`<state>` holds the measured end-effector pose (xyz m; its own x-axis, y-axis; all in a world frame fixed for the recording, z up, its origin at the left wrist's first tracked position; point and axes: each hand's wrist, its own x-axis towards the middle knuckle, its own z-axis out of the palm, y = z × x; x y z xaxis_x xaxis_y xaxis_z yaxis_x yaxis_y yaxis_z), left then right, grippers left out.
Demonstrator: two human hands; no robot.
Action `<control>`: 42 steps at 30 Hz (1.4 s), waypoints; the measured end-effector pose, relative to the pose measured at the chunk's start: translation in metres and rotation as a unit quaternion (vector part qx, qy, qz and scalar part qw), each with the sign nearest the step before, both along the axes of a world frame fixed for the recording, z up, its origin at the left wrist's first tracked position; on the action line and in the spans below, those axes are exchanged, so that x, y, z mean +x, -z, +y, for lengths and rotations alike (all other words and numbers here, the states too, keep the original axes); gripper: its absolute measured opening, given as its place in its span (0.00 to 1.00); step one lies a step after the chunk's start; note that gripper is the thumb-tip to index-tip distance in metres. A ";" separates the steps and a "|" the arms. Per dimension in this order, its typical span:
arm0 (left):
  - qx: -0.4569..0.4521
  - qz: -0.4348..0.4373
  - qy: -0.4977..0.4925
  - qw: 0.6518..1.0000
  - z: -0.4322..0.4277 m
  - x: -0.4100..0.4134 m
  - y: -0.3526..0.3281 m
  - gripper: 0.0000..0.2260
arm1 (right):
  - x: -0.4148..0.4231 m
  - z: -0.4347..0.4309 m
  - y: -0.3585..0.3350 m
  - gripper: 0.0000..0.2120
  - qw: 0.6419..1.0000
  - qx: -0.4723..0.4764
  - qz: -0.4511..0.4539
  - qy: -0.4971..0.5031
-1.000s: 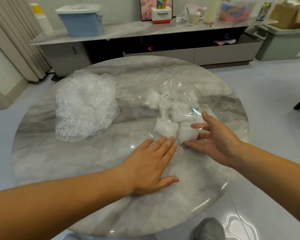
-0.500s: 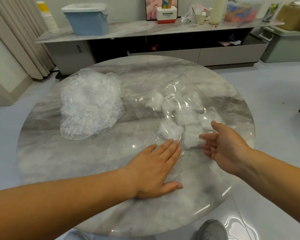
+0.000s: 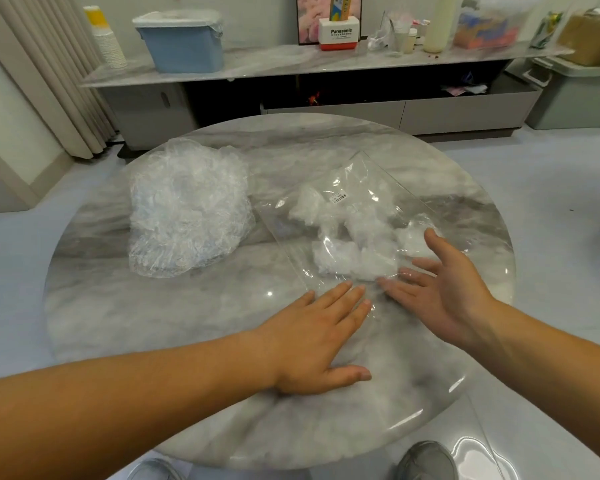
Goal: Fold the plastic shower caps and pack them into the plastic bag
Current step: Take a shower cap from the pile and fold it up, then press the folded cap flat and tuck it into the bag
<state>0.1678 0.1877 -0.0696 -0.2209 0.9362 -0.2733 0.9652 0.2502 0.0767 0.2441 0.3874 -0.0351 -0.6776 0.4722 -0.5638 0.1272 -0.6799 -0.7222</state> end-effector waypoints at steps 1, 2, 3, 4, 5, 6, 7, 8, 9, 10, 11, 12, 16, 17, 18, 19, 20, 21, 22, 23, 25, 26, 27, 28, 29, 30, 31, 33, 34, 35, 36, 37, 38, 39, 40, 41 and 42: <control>-0.001 0.002 0.001 1.000 0.000 0.000 -0.001 0.39 | 0.004 0.000 -0.002 0.29 0.999 0.034 -0.022 -0.009; -0.002 0.004 0.003 1.000 -0.001 0.000 -0.001 0.39 | 0.010 -0.001 -0.005 0.28 0.997 0.065 -0.042 -0.018; -0.003 0.003 0.004 1.000 -0.001 0.001 -0.002 0.38 | 0.015 -0.001 -0.008 0.29 0.993 0.093 -0.064 -0.026; -0.003 0.000 0.004 1.000 -0.002 0.000 -0.002 0.38 | 0.020 -0.001 -0.011 0.28 0.989 0.119 -0.087 -0.031; -0.002 -0.002 0.003 1.000 -0.003 0.000 -0.002 0.37 | 0.025 -0.001 -0.013 0.27 0.983 0.144 -0.107 -0.032; 0.001 -0.004 0.003 1.000 -0.004 0.000 -0.002 0.37 | 0.028 -0.002 -0.016 0.24 0.978 0.167 -0.122 -0.030; 0.004 -0.006 0.002 1.000 -0.006 -0.001 -0.003 0.36 | 0.029 -0.003 -0.017 0.22 0.973 0.187 -0.129 -0.029; 0.006 -0.009 -0.001 1.000 -0.009 -0.002 -0.004 0.36 | 0.030 -0.006 -0.019 0.19 0.969 0.208 -0.129 -0.032; 0.008 -0.016 -0.009 1.000 -0.012 -0.003 -0.006 0.35 | 0.028 -0.009 -0.021 0.16 0.965 0.229 -0.125 -0.036; 0.012 -0.022 -0.021 0.999 -0.015 -0.006 -0.007 0.35 | 0.026 -0.013 -0.023 0.14 0.960 0.249 -0.117 -0.044; 0.021 -0.027 -0.042 0.999 -0.019 -0.009 -0.009 0.35 | 0.022 -0.019 -0.024 0.14 0.956 0.269 -0.106 -0.055; 0.034 -0.028 -0.073 0.996 -0.025 -0.013 -0.011 0.36 | 0.018 -0.026 -0.025 0.14 0.950 0.289 -0.092 -0.071; 0.073 0.016 -0.247 0.966 -0.056 -0.045 -0.023 0.33 | 0.000 -0.061 -0.028 0.17 0.917 0.358 -0.016 -0.173; 0.069 0.025 -0.291 0.954 -0.067 -0.056 -0.024 0.32 | -0.005 -0.070 -0.028 0.17 0.906 0.371 -0.002 -0.205; 0.056 0.028 -0.330 0.942 -0.079 -0.066 -0.024 0.31 | -0.011 -0.079 -0.027 0.17 0.892 0.384 0.008 -0.237; 0.039 0.028 -0.366 0.930 -0.090 -0.075 -0.023 0.31 | -0.016 -0.087 -0.027 0.17 0.879 0.396 0.015 -0.267; 0.025 0.026 -0.397 0.917 -0.102 -0.083 -0.020 0.31 | -0.021 -0.095 -0.025 0.17 0.864 0.408 0.023 -0.296; 0.013 0.022 -0.421 0.907 -0.112 -0.089 -0.017 0.31 | -0.026 -0.102 -0.023 0.17 0.848 0.420 0.030 -0.322; 0.007 0.017 -0.436 0.900 -0.121 -0.094 -0.014 0.32 | -0.030 -0.108 -0.021 0.17 0.833 0.431 0.034 -0.346; 0.005 0.010 -0.443 0.897 -0.128 -0.098 -0.010 0.31 | -0.033 -0.113 -0.018 0.17 0.820 0.439 0.034 -0.366; 0.014 0.000 -0.434 0.901 -0.141 -0.103 -0.004 0.27 | -0.041 -0.121 -0.013 0.17 0.805 0.442 0.030 -0.395; 0.020 0.000 -0.421 0.907 -0.146 -0.104 -0.003 0.23 | -0.044 -0.124 -0.010 0.16 0.802 0.440 0.027 -0.404; 0.027 0.005 -0.405 0.914 -0.151 -0.103 -0.003 0.20 | -0.047 -0.126 -0.008 0.16 0.799 0.439 0.025 -0.410; 0.033 0.016 -0.387 0.921 -0.155 -0.101 -0.003 0.18 | -0.050 -0.127 -0.006 0.16 0.797 0.439 0.023 -0.414; 0.037 0.031 -0.370 0.928 -0.158 -0.098 -0.004 0.18 | -0.052 -0.128 -0.005 0.17 0.797 0.438 0.022 -0.415; 0.036 0.046 -0.355 0.933 -0.162 -0.094 -0.005 0.18 | -0.054 -0.129 -0.004 0.17 0.795 0.439 0.021 -0.417; 0.035 0.056 -0.339 0.938 -0.166 -0.088 -0.005 0.20 | -0.055 -0.129 -0.004 0.17 0.792 0.443 0.021 -0.419; 0.036 0.065 -0.294 0.953 -0.172 -0.072 -0.004 0.25 | -0.054 -0.128 -0.002 0.17 0.772 0.473 0.024 -0.425; 0.034 0.066 -0.269 0.960 -0.174 -0.062 -0.005 0.28 | -0.053 -0.128 -0.001 0.18 0.752 0.503 0.026 -0.426; 0.030 0.063 -0.242 0.968 -0.175 -0.052 -0.005 0.31 | -0.051 -0.128 0.000 0.19 0.727 0.537 0.032 -0.426; 0.025 0.057 -0.217 0.974 -0.177 -0.043 -0.006 0.33 | -0.048 -0.128 0.000 0.20 0.702 0.569 0.046 -0.425; 0.021 0.047 -0.196 0.979 -0.177 -0.034 -0.006 0.33 | -0.044 -0.129 0.001 0.21 0.676 0.595 0.067 -0.429; 0.020 0.036 -0.178 0.983 -0.177 -0.026 -0.007 0.31 | -0.041 -0.130 0.001 0.21 0.646 0.616 0.092 -0.440; 0.023 0.023 -0.159 0.987 -0.177 -0.019 -0.007 0.29 | -0.037 -0.130 0.003 0.22 0.611 0.634 0.117 -0.458; 0.031 0.014 -0.139 0.990 -0.177 -0.014 -0.009 0.27 | -0.033 -0.130 0.006 0.23 0.575 0.649 0.136 -0.479; 0.040 0.003 -0.119 0.992 -0.177 -0.009 -0.009 0.26 | -0.029 -0.130 0.009 0.24 0.544 0.656 0.146 -0.503; 0.049 -0.008 -0.103 0.993 -0.177 -0.005 -0.010 0.25 | -0.026 -0.129 0.012 0.26 0.519 0.657 0.148 -0.526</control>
<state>0.1627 0.0109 -0.0600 -0.4069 0.8941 -0.1870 0.8930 0.4324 0.1248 0.2183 0.2588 -0.0467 -0.9154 -0.4020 -0.0200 -0.3206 0.7582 -0.5678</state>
